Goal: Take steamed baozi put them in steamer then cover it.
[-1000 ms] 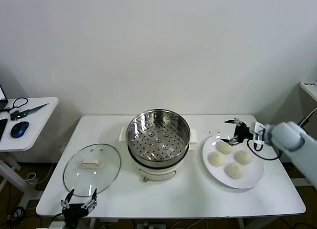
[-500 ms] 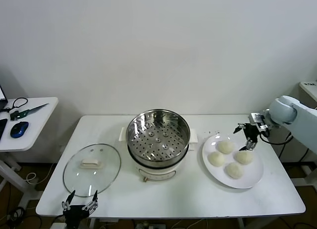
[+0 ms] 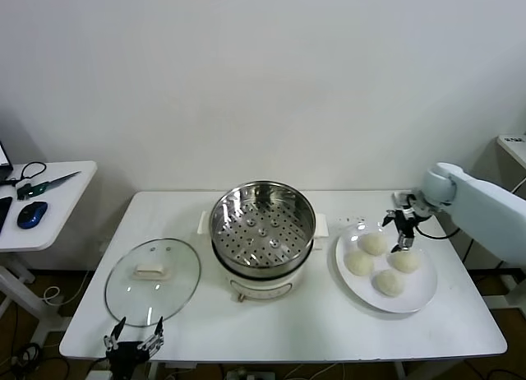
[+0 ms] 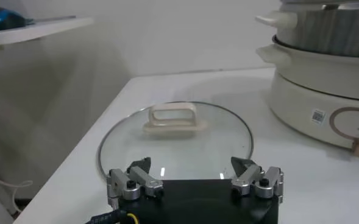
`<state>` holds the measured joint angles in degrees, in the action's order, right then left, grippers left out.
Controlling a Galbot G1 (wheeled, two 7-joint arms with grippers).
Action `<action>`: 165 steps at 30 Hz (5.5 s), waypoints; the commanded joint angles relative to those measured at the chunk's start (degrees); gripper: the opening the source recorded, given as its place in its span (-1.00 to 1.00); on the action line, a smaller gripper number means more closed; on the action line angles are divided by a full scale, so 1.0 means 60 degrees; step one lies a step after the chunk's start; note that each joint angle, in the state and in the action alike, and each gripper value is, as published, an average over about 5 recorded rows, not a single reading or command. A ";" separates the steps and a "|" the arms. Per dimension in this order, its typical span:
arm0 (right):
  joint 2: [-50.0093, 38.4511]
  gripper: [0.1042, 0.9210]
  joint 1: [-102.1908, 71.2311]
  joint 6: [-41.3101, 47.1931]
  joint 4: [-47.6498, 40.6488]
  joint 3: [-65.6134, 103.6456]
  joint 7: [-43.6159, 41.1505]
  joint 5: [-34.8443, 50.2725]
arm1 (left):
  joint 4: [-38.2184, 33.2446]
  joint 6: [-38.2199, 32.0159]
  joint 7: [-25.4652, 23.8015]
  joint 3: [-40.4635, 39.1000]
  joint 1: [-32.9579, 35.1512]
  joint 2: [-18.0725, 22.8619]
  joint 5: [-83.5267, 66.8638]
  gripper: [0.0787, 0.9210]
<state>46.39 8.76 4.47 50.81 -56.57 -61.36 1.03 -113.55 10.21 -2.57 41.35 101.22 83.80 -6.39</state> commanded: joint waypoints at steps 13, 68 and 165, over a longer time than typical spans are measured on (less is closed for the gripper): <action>0.1199 0.76 -0.0762 0.0082 -0.1513 0.0806 0.0225 -0.0587 | 0.0076 -0.0011 0.0029 -0.0025 0.0073 0.0050 0.0064 0.77; 0.5096 0.43 0.3970 -0.7369 0.1288 -0.3653 0.2476 -0.3640 | -0.0421 -0.0046 0.0071 -0.0128 0.0202 0.0061 0.0243 0.77; -0.0358 0.73 0.0641 0.2653 0.2871 -0.3102 0.2651 0.3367 | -0.0238 -0.0088 0.0163 0.0056 0.0156 0.0284 0.0265 0.77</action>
<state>42.96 15.14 19.54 69.47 -77.62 -45.37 21.85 -115.02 9.64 -1.60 41.70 102.18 85.44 -4.81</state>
